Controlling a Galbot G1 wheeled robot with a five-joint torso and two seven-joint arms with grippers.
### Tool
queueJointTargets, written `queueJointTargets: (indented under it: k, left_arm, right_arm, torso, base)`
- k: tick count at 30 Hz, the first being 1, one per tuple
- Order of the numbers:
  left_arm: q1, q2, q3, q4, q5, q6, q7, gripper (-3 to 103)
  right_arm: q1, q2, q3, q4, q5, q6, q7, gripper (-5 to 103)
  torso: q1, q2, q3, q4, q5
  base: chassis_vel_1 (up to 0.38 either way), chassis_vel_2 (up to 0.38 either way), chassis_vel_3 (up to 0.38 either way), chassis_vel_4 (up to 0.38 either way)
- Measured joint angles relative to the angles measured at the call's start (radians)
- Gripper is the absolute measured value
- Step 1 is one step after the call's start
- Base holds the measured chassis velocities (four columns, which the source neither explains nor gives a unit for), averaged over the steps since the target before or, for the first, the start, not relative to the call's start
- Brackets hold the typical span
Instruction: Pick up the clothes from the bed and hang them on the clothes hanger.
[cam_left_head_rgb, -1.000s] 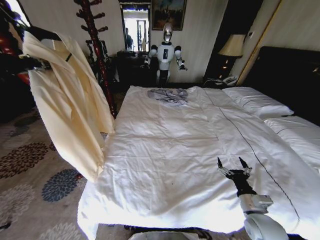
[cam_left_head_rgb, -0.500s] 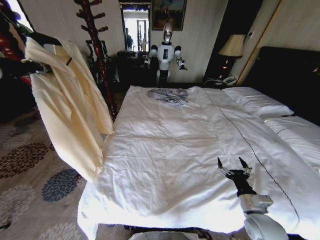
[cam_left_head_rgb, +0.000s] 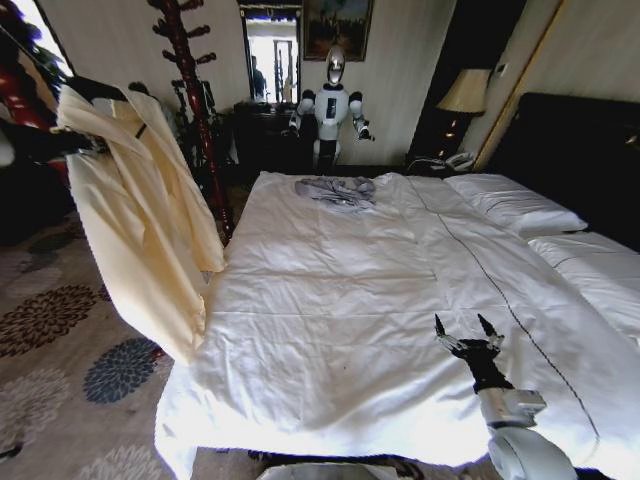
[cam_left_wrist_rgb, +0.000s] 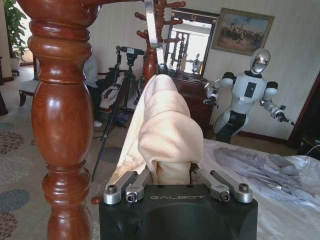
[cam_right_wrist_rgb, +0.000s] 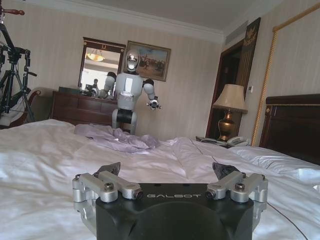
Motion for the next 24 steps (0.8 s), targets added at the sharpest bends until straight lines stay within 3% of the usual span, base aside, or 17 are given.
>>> queueJointTargets:
  k: [4,5,7,8,10,11,12,16,18,24]
  left_arm:
    - [0.003,0.005,-0.005,-0.01,0.002,0.0,-0.01,48]
    - [0.003,0.005,-0.005,-0.01,0.002,0.0,-0.01,48]
    - [0.007,0.009,-0.008,-0.022,0.002,0.0,-0.009,59]
    - [0.007,0.009,-0.008,-0.022,0.002,0.0,-0.009,59]
    - [0.008,0.011,-0.009,-0.028,0.002,0.0,-0.008,70]
    - [0.008,0.012,-0.009,-0.03,0.002,0.0,-0.008,70]
    - [0.008,0.015,-0.01,-0.036,0.003,0.0,-0.008,81]
    - [0.007,0.024,-0.011,-0.045,0.015,0.0,-0.001,86]
    - [0.007,0.031,-0.015,-0.051,0.037,0.0,0.01,97]
    - [0.003,0.049,-0.021,-0.06,0.061,0.0,0.017,100]
  right_arm:
    - [0.0,0.0,0.0,0.0,0.0,0.0,0.0,100]
    - [0.0,0.0,0.0,0.0,0.0,0.0,0.0,100]
    - [0.0,0.0,0.0,0.0,0.0,0.0,0.0,100]
    - [0.0,0.0,0.0,0.0,0.0,0.0,0.0,100]
    - [0.0,0.0,0.0,0.0,0.0,0.0,0.0,100]
    - [0.0,0.0,0.0,0.0,0.0,0.0,0.0,100]
    - [0.0,0.0,0.0,0.0,0.0,0.0,0.0,100]
    - [0.0,0.0,0.0,0.0,0.0,0.0,0.0,100]
    - [0.0,0.0,0.0,0.0,0.0,0.0,0.0,100]
    - [0.0,0.0,0.0,0.0,0.0,0.0,0.0,100]
  torso:
    - [0.0,0.0,0.0,-0.0001,-0.0001]
    - [0.0,0.0,0.0,-0.0001,-0.0001]
    - [0.0,0.0,0.0,0.0,0.0]
    - [0.0,0.0,0.0,0.0,0.0]
    - [0.0,0.0,0.0,-0.0001,0.0]
    - [0.0,0.0,0.0,-0.0001,0.0]
    - [0.0,0.0,0.0,-0.0001,-0.0001]
    - [0.0,0.0,0.0,-0.0001,-0.0001]
    - [0.0,0.0,0.0,0.0,0.0]
    - [0.0,0.0,0.0,-0.0001,-0.0002]
  base:
    - [0.0,0.0,0.0,0.0]
    - [0.0,0.0,0.0,0.0]
    - [0.0,0.0,0.0,0.0]
    - [0.0,0.0,0.0,0.0]
    - [0.0,0.0,0.0,0.0]
    - [0.0,0.0,0.0,0.0]
    - [0.0,0.0,0.0,0.0]
    - [0.0,0.0,0.0,0.0]
    - [0.0,0.0,0.0,0.0]
    - [0.0,0.0,0.0,0.0]
